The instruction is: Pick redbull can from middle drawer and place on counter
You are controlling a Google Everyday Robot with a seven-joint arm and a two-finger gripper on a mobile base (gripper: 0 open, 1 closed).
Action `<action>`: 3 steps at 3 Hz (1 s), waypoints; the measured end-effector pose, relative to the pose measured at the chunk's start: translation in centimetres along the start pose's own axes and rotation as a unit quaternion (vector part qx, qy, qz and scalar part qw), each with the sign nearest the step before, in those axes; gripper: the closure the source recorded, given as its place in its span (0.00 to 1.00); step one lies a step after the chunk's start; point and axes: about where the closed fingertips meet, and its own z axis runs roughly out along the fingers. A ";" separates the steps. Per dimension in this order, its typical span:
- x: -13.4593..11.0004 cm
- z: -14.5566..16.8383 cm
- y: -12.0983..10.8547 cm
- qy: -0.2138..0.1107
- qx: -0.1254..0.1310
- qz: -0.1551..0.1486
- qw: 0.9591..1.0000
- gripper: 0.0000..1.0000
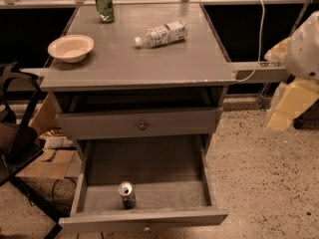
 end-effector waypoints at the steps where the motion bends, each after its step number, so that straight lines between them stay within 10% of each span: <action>1: 0.7 6.7 2.5 -0.074 -0.036 0.010 0.997 0.00; 2: 0.1 14.4 5.7 -0.160 -0.071 0.013 0.985 0.00; 3: -2.8 23.1 9.0 -0.272 -0.093 0.014 0.958 0.00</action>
Offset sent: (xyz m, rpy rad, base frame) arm -0.0056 0.0948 -0.2551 0.6129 0.0109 0.1543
